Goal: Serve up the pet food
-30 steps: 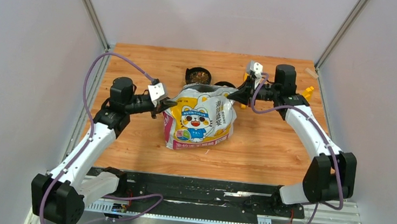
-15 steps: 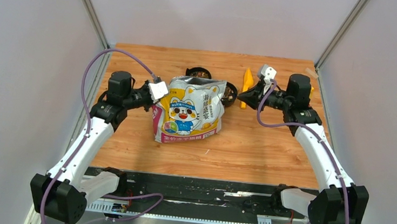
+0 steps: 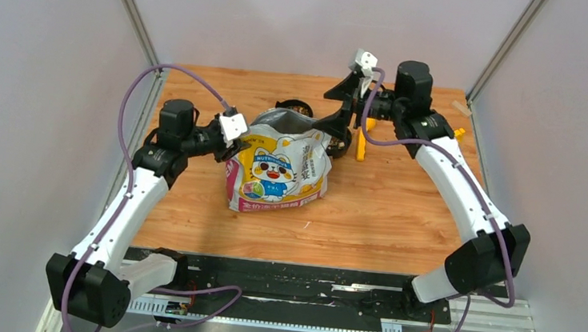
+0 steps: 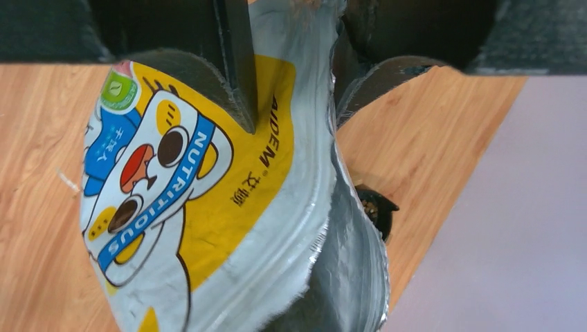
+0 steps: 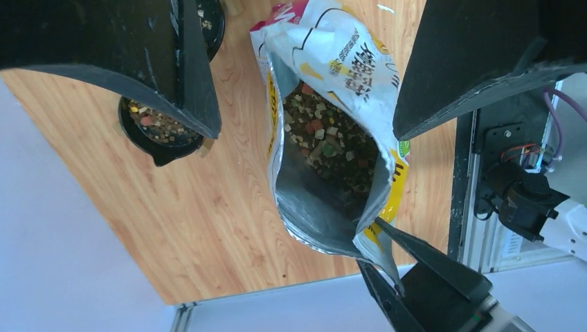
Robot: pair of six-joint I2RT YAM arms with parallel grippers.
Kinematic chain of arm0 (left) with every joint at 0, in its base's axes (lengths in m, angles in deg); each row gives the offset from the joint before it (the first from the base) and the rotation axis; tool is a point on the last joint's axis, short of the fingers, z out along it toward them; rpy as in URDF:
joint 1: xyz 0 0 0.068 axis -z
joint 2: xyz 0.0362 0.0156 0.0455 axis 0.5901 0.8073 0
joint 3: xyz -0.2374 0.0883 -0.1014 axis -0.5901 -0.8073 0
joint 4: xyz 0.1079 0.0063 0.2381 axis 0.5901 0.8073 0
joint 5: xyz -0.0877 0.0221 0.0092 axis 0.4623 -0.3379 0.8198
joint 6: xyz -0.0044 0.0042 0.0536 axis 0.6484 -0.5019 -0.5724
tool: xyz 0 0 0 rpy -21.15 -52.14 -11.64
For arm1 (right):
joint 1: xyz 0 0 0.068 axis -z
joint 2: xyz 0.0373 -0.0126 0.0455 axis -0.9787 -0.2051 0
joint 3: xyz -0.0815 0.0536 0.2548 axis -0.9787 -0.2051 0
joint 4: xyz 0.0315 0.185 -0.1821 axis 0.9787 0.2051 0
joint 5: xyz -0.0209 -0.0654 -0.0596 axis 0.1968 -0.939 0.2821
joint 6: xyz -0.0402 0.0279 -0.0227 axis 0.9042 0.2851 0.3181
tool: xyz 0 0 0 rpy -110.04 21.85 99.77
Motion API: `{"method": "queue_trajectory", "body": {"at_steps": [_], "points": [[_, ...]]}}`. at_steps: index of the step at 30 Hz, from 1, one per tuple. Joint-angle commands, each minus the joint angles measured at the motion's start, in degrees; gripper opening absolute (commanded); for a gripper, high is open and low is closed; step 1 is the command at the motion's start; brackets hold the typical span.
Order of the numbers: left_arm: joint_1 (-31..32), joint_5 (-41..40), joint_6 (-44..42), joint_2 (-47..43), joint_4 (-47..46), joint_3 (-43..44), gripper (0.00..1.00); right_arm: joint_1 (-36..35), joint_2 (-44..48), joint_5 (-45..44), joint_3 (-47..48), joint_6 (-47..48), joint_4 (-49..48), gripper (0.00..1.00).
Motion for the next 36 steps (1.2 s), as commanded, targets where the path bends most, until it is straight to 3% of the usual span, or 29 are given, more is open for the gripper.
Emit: {"method": "queue_trajectory", "body": {"at_steps": [1, 10, 18, 27, 36], "points": [[-0.5, 4.86, 3.3, 3.12, 3.68, 5.78, 0.51, -1.28, -4.84, 2.46, 5.52, 3.44, 4.39, 1.0], [-0.5, 7.87, -1.61, 11.77, 10.63, 15.02, 0.54, -3.12, -7.49, 2.86, 6.78, 16.4, 8.39, 1.0], [0.35, 13.19, -11.31, 18.37, 25.09, 23.79, 0.57, -3.08, -12.02, 4.48, 15.4, 34.57, 29.4, 0.98], [0.8, 15.65, -13.86, 19.27, 33.33, 30.66, 0.66, -1.76, -12.81, 10.08, 18.57, 38.19, 34.19, 0.98], [3.54, 7.04, -14.4, 22.53, 37.31, 30.59, 0.68, -2.11, -20.35, 10.01, 23.07, 38.93, 40.54, 0.95]]}}
